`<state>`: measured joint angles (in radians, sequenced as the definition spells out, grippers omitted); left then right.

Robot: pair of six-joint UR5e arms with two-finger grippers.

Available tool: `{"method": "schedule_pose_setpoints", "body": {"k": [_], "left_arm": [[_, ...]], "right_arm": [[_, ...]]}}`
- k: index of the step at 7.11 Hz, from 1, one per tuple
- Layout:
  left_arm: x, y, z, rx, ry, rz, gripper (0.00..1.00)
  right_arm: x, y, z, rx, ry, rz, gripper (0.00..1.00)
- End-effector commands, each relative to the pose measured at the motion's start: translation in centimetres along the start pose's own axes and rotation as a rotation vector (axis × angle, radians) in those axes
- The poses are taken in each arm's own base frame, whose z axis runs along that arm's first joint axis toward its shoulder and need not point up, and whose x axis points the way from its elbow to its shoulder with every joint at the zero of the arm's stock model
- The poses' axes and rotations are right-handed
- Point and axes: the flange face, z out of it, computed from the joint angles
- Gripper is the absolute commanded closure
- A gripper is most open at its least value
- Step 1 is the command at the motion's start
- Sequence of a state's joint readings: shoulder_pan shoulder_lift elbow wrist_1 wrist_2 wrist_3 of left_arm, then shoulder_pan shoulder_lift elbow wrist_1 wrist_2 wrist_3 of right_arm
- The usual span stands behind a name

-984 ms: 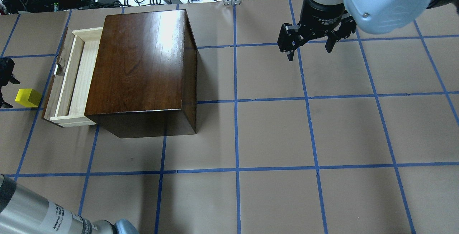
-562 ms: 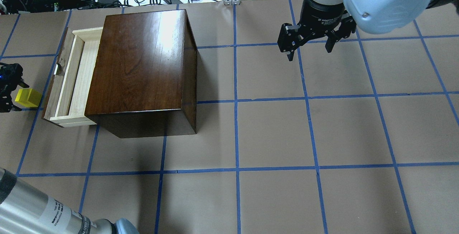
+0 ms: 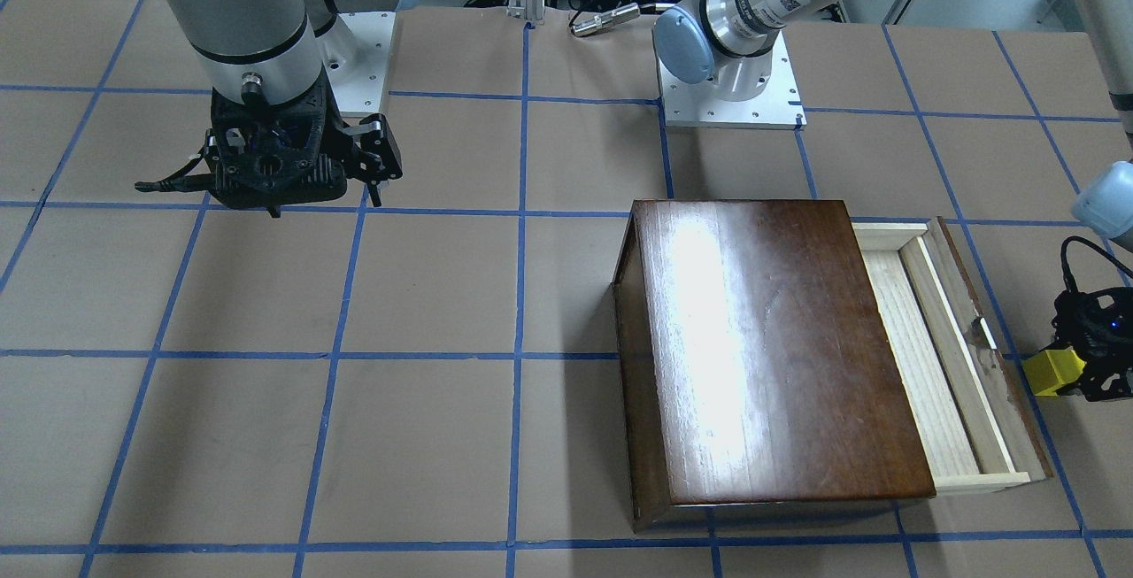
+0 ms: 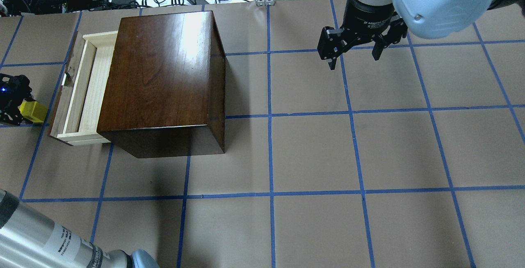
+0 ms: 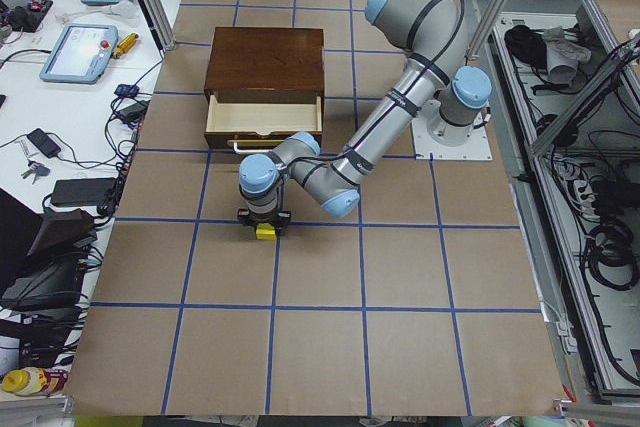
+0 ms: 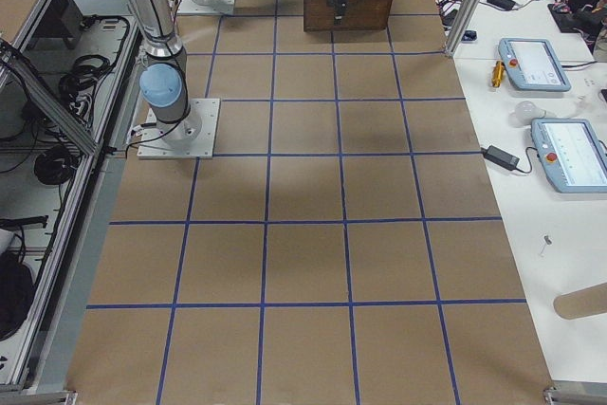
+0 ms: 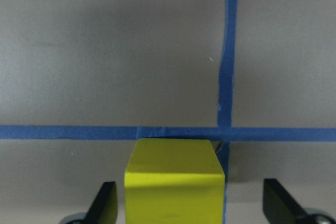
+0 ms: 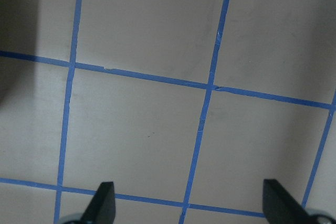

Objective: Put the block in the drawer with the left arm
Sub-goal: 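Close the left gripper on the yellow block and lift it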

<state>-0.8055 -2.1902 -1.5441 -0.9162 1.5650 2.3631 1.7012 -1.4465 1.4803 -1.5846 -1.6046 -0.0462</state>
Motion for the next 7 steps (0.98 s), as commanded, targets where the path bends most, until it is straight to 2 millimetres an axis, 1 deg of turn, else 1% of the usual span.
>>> {"method": "schedule_pose_setpoints", "body": {"k": [1,2,3,4,5,6,7], "left_arm": [[-0.2,-0.5,-3.4,-0.002,-0.004,-0.015,1.0],[0.0,-1.9,-7.5,0.029,0.029,-0.05,1.0],[0.8,-3.0,-11.0,0.046,0.04,-0.099,1.0],[0.8,-5.4,-14.5,0.075,0.013,-0.125,1.0],[0.7,-9.2,-18.0,0.084,0.016,-0.171,1.0],[-0.1,-13.2,-20.0,0.081,0.008,-0.195,1.0],[-1.3,-17.6,-21.7,0.072,-0.013,-0.183,1.0]], "right_arm": [[0.0,0.0,0.0,0.0,0.0,0.0,0.0],[0.0,0.0,0.0,0.0,0.0,0.0,0.0],[0.0,0.0,0.0,0.0,0.0,-0.001,0.0],[0.0,0.0,0.0,0.0,0.0,0.0,0.0],[0.0,0.0,0.0,0.0,0.0,0.0,0.0],[0.0,0.0,0.0,0.0,0.0,0.0,0.0],[0.0,0.0,0.0,0.0,0.0,0.0,0.0]]}}
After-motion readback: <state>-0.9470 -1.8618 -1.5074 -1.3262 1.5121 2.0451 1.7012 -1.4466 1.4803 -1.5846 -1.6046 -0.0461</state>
